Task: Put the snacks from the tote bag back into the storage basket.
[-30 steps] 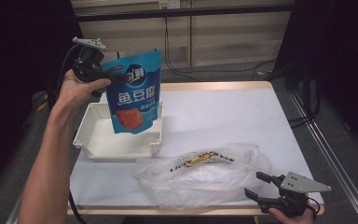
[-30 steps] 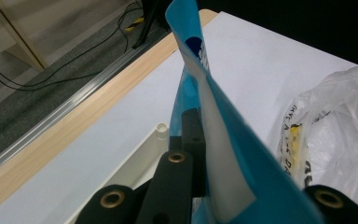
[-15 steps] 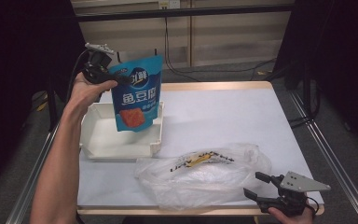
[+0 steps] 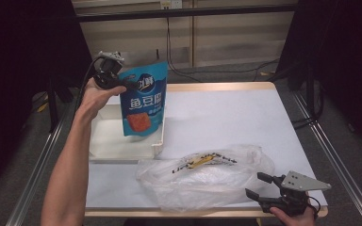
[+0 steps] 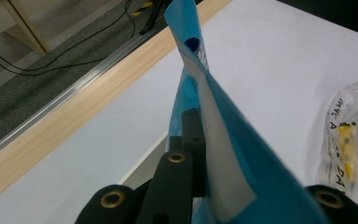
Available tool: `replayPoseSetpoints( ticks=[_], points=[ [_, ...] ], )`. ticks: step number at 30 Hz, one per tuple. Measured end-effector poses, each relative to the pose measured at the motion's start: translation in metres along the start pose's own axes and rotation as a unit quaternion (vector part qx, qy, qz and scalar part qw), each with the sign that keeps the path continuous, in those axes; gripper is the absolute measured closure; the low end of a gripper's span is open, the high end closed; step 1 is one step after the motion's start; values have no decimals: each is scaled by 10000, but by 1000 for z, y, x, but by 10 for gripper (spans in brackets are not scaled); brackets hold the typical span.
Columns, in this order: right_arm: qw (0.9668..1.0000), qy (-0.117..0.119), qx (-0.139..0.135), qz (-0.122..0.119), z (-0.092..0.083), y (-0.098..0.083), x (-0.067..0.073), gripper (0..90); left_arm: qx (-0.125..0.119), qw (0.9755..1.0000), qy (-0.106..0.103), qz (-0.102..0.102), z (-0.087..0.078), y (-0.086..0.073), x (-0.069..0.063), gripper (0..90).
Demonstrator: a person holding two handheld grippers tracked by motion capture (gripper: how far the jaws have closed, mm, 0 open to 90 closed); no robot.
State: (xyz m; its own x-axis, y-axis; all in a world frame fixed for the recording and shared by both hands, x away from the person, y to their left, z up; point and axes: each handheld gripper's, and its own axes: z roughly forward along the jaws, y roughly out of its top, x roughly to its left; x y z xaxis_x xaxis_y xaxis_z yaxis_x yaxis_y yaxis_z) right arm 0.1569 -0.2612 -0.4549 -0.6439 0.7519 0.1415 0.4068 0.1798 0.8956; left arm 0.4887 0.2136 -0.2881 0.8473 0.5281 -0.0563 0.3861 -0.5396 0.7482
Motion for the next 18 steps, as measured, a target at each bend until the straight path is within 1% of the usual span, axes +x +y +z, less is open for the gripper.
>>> replayPoseSetpoints(
  ticks=[1, 4, 6, 7, 9, 10, 11, 12, 14, 15, 16, 17, 18],
  points=[
    [10000, 14, -1, -14, 1, 0, 0, 273, -18, 10000, 51, -9, 0, -1, 1, 900],
    [10000, 32, 26, -11, 2, 1, 1, 273, -93, 9999, -12, -49, 1, -3, 3, 900],
    [10000, 17, 35, -26, 2, 0, 1, 272, -78, 9999, 82, 24, 1, -2, 2, 900],
    [10000, 25, 36, -21, 2, 0, 1, 272, -59, 9999, 94, 53, 1, -2, 2, 900],
    [10000, 27, 27, -20, 1, 1, 1, 273, -21, 9996, 220, 150, 2, -1, 2, 900],
    [10000, 10, 35, -27, 1, 1, 1, 273, -16, 9994, 301, 159, 3, -2, 3, 900],
    [10000, 38, 19, -21, 1, 1, 1, 273, 45, 9989, 401, 243, 4, -1, 3, 900],
    [10000, 70, -13, 21, 1, 1, 1, 272, 126, 9979, 568, 274, 6, -1, 3, 900],
    [10000, 27, -25, 42, 0, 0, -1, 272, 154, 9979, 566, 285, 6, 0, 5, 895],
    [9999, 74, -27, 101, 1, 0, -1, 273, 152, 9976, 615, 283, 7, 1, 6, 891],
    [9999, 85, -29, 136, 1, 0, -2, 273, 239, 9972, 648, 291, 7, 2, 7, 882],
    [9999, 66, -34, 110, 1, 0, -2, 272, 260, 9968, 684, 312, 7, 3, 8, 867],
    [9999, 81, -53, 90, 1, 0, -2, 273, 231, 9964, 780, 242, 8, 3, 8, 849]
  ],
)
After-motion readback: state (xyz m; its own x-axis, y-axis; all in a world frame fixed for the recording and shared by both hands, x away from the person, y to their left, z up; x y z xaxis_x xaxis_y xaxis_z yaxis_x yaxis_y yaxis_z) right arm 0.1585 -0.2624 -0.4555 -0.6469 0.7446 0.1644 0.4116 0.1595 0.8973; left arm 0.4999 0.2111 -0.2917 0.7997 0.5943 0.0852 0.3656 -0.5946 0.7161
